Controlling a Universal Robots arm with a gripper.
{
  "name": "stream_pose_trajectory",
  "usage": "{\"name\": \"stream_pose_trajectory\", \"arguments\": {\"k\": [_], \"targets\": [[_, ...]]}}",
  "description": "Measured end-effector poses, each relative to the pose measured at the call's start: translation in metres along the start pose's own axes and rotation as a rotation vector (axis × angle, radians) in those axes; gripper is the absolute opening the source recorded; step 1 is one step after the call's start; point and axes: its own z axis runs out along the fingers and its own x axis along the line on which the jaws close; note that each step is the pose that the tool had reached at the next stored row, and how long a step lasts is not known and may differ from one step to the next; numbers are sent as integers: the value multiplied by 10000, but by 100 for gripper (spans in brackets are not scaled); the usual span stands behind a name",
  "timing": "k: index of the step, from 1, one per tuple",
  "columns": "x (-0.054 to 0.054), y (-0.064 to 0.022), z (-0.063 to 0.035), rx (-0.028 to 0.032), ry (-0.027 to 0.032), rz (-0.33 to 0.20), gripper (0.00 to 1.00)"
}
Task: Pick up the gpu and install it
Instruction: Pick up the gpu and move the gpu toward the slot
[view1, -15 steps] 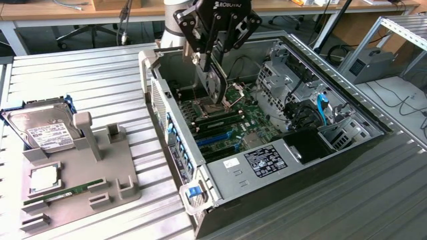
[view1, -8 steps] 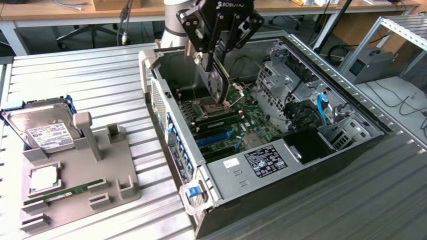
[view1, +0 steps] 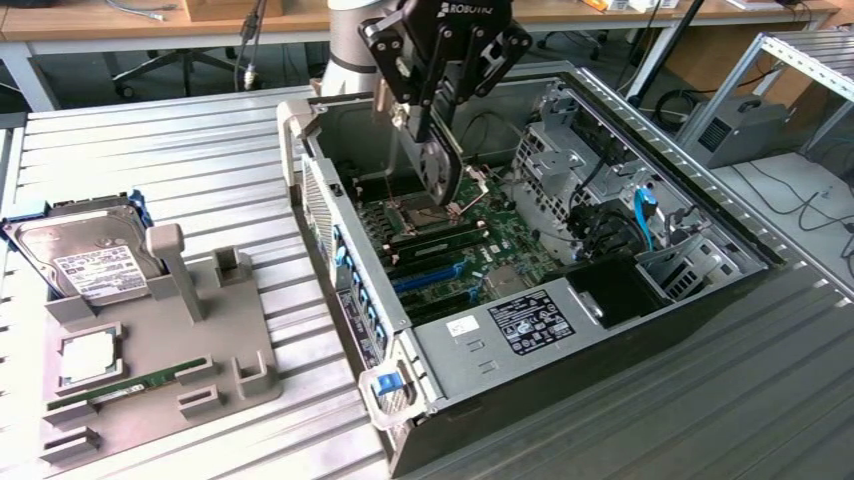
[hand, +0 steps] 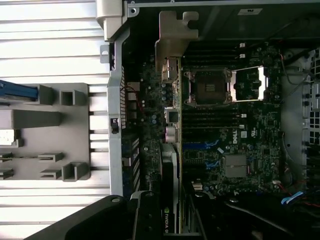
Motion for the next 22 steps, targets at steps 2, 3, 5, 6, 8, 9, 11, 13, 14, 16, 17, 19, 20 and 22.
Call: {"name": "stream_pose_trajectory", "arguments": {"k": [2, 3, 5, 6, 8, 9, 11, 13, 14, 16, 17, 19, 20, 22], "targets": [[-8, 1, 0, 0, 0, 0, 27], [-16, 1, 0, 0, 0, 0, 27], [-43, 2, -1, 1, 2, 0, 27], [-56, 2, -1, 0, 3, 1, 27], [-83, 3, -1, 0, 5, 1, 27], [-97, 3, -2, 1, 7, 0, 27], [-118, 4, -2, 0, 8, 1, 27], [-135, 5, -2, 0, 8, 0, 27], [-145, 6, -2, 0, 8, 1, 27], [-166, 7, -3, 0, 8, 0, 27], [-177, 8, -3, 1, 8, 1, 27], [-198, 10, -3, 0, 9, 0, 27], [-207, 11, -3, 0, 9, 0, 27], [-228, 14, -4, 1, 9, 1, 27]]}}
